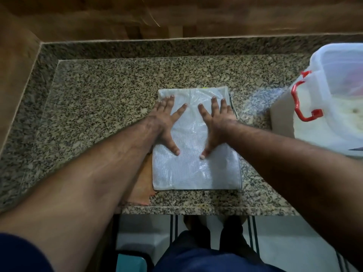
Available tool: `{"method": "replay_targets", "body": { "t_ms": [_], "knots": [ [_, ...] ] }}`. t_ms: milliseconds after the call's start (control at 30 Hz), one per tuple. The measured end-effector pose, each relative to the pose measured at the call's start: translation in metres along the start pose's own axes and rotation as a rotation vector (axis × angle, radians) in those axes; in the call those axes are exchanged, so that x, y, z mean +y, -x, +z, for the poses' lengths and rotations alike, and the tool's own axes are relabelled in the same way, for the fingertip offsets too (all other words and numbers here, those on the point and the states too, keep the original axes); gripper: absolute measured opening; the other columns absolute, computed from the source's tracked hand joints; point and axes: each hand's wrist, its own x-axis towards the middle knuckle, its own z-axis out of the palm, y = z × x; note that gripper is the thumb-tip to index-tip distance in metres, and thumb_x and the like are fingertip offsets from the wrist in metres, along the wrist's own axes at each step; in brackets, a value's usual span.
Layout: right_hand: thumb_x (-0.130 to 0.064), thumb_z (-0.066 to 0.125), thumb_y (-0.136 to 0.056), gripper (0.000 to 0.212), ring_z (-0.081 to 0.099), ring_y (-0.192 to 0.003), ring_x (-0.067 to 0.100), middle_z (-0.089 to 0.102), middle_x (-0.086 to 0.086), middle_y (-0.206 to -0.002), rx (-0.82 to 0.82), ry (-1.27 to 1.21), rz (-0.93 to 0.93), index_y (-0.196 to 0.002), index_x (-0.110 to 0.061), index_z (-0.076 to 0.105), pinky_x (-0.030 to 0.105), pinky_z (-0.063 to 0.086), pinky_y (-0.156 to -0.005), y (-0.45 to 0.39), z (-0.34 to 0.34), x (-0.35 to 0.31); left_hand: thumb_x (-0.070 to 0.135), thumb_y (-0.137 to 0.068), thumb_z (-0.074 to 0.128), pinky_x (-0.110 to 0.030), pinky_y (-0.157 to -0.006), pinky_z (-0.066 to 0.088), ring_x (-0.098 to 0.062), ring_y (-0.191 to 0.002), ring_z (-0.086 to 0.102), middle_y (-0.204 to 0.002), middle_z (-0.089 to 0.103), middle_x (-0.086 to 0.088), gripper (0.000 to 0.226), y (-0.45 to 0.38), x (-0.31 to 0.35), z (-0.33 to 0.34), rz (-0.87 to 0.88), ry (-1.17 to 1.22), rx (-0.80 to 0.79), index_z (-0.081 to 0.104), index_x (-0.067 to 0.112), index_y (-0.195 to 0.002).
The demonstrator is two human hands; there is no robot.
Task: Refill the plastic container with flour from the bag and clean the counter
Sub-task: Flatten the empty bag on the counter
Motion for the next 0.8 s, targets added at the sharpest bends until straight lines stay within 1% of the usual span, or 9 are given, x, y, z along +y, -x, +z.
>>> {"method": "replay_targets", "body": {
  "t_ms": [167,300,367,433,500,567,633,700,800],
  "knots": [
    [-0.095,0.081,-0.023,0.195,-0.019,-0.156,0.055,-0.035,0.033,-0.162,-0.038,0.117,0.038,-0.153,-0.020,-0.045,0.070,-0.004,-0.127,0.028,-0.005,0.003,0.099,-0.019,0.072,-0.057,-0.127,-0.019,-0.037,-0.155,-0.036,-0.163,-0.047,-0.014,0.187,0.025,0.013,-0.015,-0.045,-0.166,-0.073,-0.049,0.039,-0.149],
    [-0.086,0.087,-0.040,0.180,0.006,-0.162,0.047,0.000,0.028,-0.174,-0.022,0.105,0.035,-0.166,-0.006,-0.013,0.067,0.007,-0.129,0.061,-0.014,0.008,0.100,-0.039,0.072,-0.061,-0.129,-0.013,-0.030,-0.166,-0.010,-0.178,-0.016,-0.011,0.177,0.048,0.030,-0.028,-0.004,-0.194,-0.033,-0.029,0.026,-0.164],
    [-0.077,0.088,-0.058,0.149,0.028,-0.158,0.041,0.029,0.020,-0.170,0.009,0.046,0.031,-0.167,-0.008,0.015,0.061,0.020,-0.129,0.081,-0.029,0.019,0.091,-0.063,0.073,-0.061,-0.131,-0.002,-0.025,-0.166,0.011,-0.180,0.008,-0.005,0.152,0.057,0.047,-0.045,0.060,-0.126,0.105,-0.009,0.021,-0.170],
    [-0.060,0.080,-0.085,0.101,0.047,-0.146,0.036,0.049,0.015,-0.159,0.029,-0.107,0.004,-0.161,-0.011,0.036,0.054,0.035,-0.122,0.106,-0.058,0.035,0.070,-0.085,0.074,-0.056,-0.130,0.025,-0.024,-0.156,0.039,-0.171,0.039,0.000,0.108,0.068,0.068,-0.071,0.090,-0.015,0.303,0.026,0.022,-0.168],
    [-0.038,0.069,-0.101,0.063,0.054,-0.139,0.035,0.056,0.013,-0.153,0.037,-0.164,-0.047,-0.154,-0.010,0.049,0.046,0.042,-0.114,0.133,-0.093,0.054,0.046,-0.098,0.069,-0.045,-0.111,0.050,-0.025,-0.132,0.063,-0.146,0.067,0.002,0.054,0.077,0.088,-0.102,0.101,0.067,0.511,0.061,0.025,-0.146],
    [-0.032,0.060,-0.105,0.052,0.060,-0.133,0.033,0.062,0.010,-0.147,0.109,-0.044,-0.045,-0.150,-0.006,0.054,0.040,0.046,-0.111,0.159,-0.126,0.079,0.030,-0.101,0.062,-0.042,-0.091,0.059,-0.027,-0.109,0.072,-0.119,0.077,0.001,0.021,0.087,0.111,-0.133,0.103,0.146,0.676,0.074,0.025,-0.116],
    [-0.033,0.061,-0.102,0.043,0.068,-0.117,0.033,0.072,0.014,-0.132,0.259,0.059,-0.018,-0.136,-0.006,0.065,0.034,0.053,-0.096,0.180,-0.152,0.114,0.028,-0.100,0.060,-0.041,-0.081,0.060,-0.028,-0.097,0.073,-0.106,0.078,-0.001,0.018,0.099,0.140,-0.163,0.111,0.237,0.777,0.076,0.023,-0.105],
    [-0.034,0.066,-0.099,0.039,0.069,-0.111,0.035,0.074,0.015,-0.123,0.375,0.020,0.014,-0.128,-0.008,0.068,0.032,0.052,-0.086,0.197,-0.167,0.161,0.034,-0.098,0.063,-0.039,-0.083,0.059,-0.026,-0.099,0.073,-0.108,0.080,-0.001,0.023,0.111,0.176,-0.190,0.151,0.335,0.846,0.079,0.023,-0.109],
    [-0.039,0.064,-0.103,0.047,0.062,-0.126,0.037,0.067,0.016,-0.137,0.455,-0.096,0.103,-0.137,-0.008,0.061,0.035,0.048,-0.096,0.229,-0.171,0.239,0.047,-0.090,0.064,-0.039,-0.089,0.059,-0.025,-0.105,0.074,-0.110,0.081,-0.001,0.037,0.125,0.240,-0.212,0.325,0.412,0.898,0.080,0.021,-0.112]
  ]
}}
